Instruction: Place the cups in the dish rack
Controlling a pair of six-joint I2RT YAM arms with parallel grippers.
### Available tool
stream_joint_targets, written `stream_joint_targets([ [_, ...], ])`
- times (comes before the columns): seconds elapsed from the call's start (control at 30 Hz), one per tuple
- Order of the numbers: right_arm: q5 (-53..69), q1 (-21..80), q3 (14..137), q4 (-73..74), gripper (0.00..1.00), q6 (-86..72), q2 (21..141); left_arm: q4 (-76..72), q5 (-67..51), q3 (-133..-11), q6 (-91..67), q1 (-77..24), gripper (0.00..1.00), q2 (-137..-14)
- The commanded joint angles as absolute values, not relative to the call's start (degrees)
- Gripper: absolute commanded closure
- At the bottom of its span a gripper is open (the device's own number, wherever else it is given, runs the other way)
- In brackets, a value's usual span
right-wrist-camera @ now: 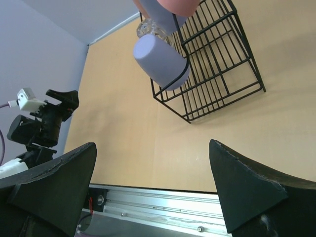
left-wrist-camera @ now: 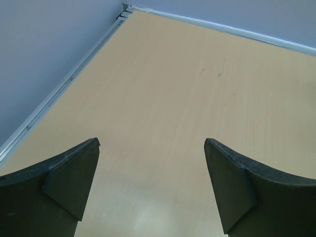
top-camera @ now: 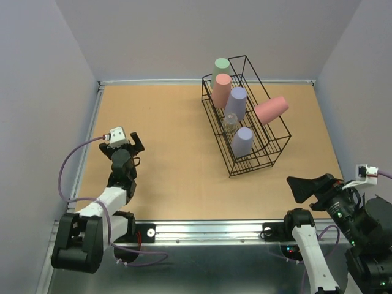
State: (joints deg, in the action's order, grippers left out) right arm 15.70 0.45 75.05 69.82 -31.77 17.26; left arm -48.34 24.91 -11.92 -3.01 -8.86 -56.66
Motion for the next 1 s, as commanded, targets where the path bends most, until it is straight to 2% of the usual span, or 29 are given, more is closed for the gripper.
stream_joint_targets([
  [0.0, 11.1, 0.9, 77.7, 72.2, 0.00, -33.4, 19.0, -66.5, 20.2, -11.5, -1.3, -7.1, 0.01, -63.1],
  [0.23, 6.9, 0.9, 76.6, 74.3, 0.00, -35.2, 19.6, -73.7, 15.1, -14.9, -0.3, -5.4, 0.01, -72.7],
  [0.5, 0.4, 0.8, 75.3, 77.0, 0.00, -39.0, 18.6, -73.1, 7.9, -17.3, 2.8, -3.5, 0.01, -75.1],
  [0.57, 0.4, 0.8, 75.0, 77.2, 0.00, -39.7, 18.5, -74.5, 6.5, -16.8, 4.2, -3.2, 0.01, -75.4],
  [0.6, 0.4, 0.9, 74.8, 77.1, 0.00, -40.2, 18.5, -80.9, 5.9, -15.6, 4.7, -3.3, 0.01, -75.7],
  [0.7, 0.4, 0.8, 73.9, 77.1, 0.00, -41.2, 18.2, -87.6, 9.1, -13.3, 4.1, -3.3, 0.06, -82.5],
  [0.77, 0.4, 0.8, 74.0, 77.1, 0.00, -41.3, 18.0, -86.1, 8.6, -14.6, 4.2, -3.3, 0.01, -82.9],
  [0.97, 0.4, 0.8, 73.9, 77.1, 0.00, -42.1, 17.6, -87.8, 12.5, -14.0, 2.8, -3.3, 0.02, -83.2],
])
